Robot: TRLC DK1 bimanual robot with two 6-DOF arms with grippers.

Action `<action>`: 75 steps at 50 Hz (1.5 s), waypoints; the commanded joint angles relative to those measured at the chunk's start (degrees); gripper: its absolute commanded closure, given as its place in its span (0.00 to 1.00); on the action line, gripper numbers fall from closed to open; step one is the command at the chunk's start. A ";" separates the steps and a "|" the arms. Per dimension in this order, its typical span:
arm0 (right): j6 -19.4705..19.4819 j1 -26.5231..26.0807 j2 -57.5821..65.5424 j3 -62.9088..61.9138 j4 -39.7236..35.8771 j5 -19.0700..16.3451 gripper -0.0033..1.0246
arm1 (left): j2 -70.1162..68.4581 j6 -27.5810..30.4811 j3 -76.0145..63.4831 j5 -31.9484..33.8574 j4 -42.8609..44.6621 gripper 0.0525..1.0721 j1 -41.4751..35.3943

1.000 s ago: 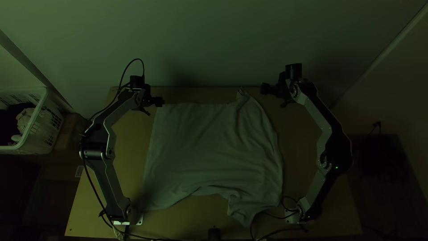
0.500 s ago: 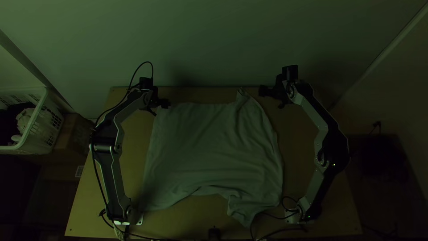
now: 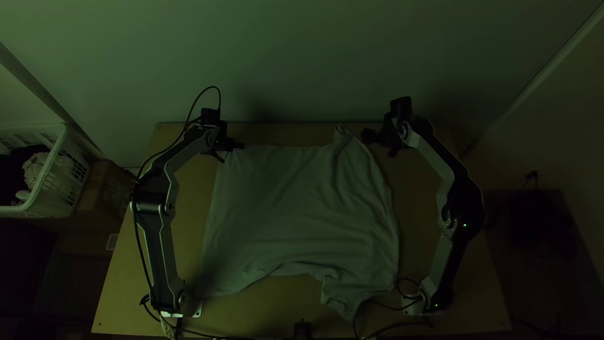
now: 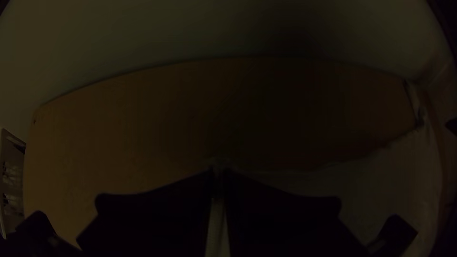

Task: Fold the t-shirt

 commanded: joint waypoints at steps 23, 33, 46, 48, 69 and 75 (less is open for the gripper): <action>1.24 1.80 9.19 6.88 -2.25 4.71 0.49 | -1.45 -2.22 0.23 -0.42 -1.60 0.98 1.46; 1.24 1.89 11.21 7.50 -2.25 4.71 0.49 | -2.33 -2.13 0.23 -0.24 -1.60 0.98 1.63; 1.06 1.98 14.20 9.08 -2.25 4.71 0.87 | -3.30 -2.13 -0.21 0.02 -1.42 0.98 1.54; 0.89 2.06 14.55 9.34 -2.25 4.71 0.98 | -3.39 -2.22 -0.21 0.02 -1.42 0.98 1.54; 1.94 -1.63 14.29 12.68 -2.17 7.17 0.97 | -4.44 -4.07 1.37 0.64 -1.16 0.98 4.44; 1.86 -3.38 14.20 13.91 -2.17 7.44 0.97 | -4.09 -4.51 1.99 0.72 -0.89 0.97 5.85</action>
